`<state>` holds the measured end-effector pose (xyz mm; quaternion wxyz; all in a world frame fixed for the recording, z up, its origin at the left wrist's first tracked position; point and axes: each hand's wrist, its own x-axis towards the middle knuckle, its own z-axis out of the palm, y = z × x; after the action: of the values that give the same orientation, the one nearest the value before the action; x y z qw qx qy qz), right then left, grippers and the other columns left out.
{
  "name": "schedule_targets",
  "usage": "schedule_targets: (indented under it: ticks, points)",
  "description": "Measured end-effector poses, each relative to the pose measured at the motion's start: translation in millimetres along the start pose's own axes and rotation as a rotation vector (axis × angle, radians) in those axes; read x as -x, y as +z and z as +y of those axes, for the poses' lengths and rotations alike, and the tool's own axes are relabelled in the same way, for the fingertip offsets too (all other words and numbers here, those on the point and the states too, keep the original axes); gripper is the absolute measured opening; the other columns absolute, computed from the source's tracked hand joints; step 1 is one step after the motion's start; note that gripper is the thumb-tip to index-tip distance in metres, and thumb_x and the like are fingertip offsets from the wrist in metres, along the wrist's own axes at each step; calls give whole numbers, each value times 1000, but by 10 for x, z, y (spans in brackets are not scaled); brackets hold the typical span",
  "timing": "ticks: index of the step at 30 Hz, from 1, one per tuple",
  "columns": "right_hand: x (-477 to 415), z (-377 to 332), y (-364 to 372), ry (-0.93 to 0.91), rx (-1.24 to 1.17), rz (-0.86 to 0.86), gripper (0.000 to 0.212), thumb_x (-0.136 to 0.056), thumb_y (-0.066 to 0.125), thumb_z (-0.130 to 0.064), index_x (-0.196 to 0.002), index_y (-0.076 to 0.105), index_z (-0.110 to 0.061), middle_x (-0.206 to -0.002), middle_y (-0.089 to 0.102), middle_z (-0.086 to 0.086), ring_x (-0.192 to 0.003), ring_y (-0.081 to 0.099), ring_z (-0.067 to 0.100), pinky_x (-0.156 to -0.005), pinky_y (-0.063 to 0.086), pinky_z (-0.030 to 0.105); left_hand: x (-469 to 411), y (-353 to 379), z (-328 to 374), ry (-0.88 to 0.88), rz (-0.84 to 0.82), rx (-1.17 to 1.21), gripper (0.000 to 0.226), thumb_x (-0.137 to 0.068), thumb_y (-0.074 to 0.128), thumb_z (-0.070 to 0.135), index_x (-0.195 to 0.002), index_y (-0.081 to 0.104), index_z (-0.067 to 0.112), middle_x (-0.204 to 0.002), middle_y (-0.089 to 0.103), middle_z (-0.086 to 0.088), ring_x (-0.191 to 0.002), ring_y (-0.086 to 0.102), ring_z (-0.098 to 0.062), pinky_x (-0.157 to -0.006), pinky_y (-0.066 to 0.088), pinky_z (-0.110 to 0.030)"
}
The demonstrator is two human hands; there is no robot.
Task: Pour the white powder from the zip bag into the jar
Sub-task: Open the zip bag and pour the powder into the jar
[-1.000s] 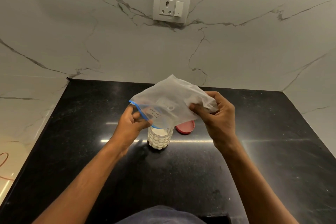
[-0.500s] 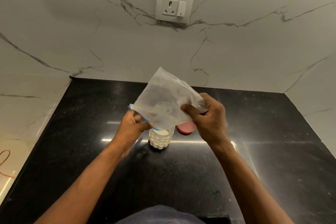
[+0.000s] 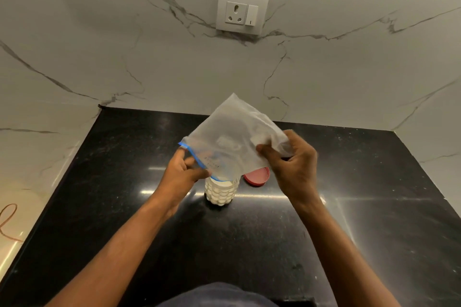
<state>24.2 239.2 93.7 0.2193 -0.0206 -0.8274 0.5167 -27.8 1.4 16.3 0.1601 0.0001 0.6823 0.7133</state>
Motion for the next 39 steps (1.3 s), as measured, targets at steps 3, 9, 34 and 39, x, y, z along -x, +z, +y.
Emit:
schedule_targets:
  ticks: [3, 9, 34, 39]
  points:
    - [56, 22, 13, -32, 42, -13, 18, -88, 85, -19, -100, 71, -14, -86, 73, -6, -74, 71, 8, -59, 54, 16, -6, 17, 16, 13, -1, -5, 64, -89, 75, -8, -129, 57, 38, -115, 82, 9, -106, 77, -5, -86, 58, -26]
    - [0, 34, -9, 146, 148, -165, 33, -85, 87, -20, -114, 70, -19, -100, 75, -7, -91, 72, 10, -81, 65, 41, 17, 14, 68, 17, 8, -25, 63, -91, 74, -7, -128, 56, 40, -111, 82, 14, -103, 76, 2, -74, 56, -17]
    - [-440, -397, -361, -99, -117, -74, 22, -86, 85, -19, -105, 77, -26, -99, 78, 8, -94, 77, 29, -81, 65, 54, 94, 43, 306, 150, 11, -81, 62, -90, 78, -4, -133, 54, 33, -100, 84, 1, -101, 79, -8, -77, 58, -9]
    - [-502, -357, -412, -59, -81, -59, 34, -88, 84, -13, -118, 73, -24, -97, 72, 19, -93, 74, 36, -80, 63, 58, 94, 4, 326, 147, 32, -68, 59, -89, 80, 0, -131, 57, 34, -101, 84, 0, -102, 79, -10, -74, 60, -14]
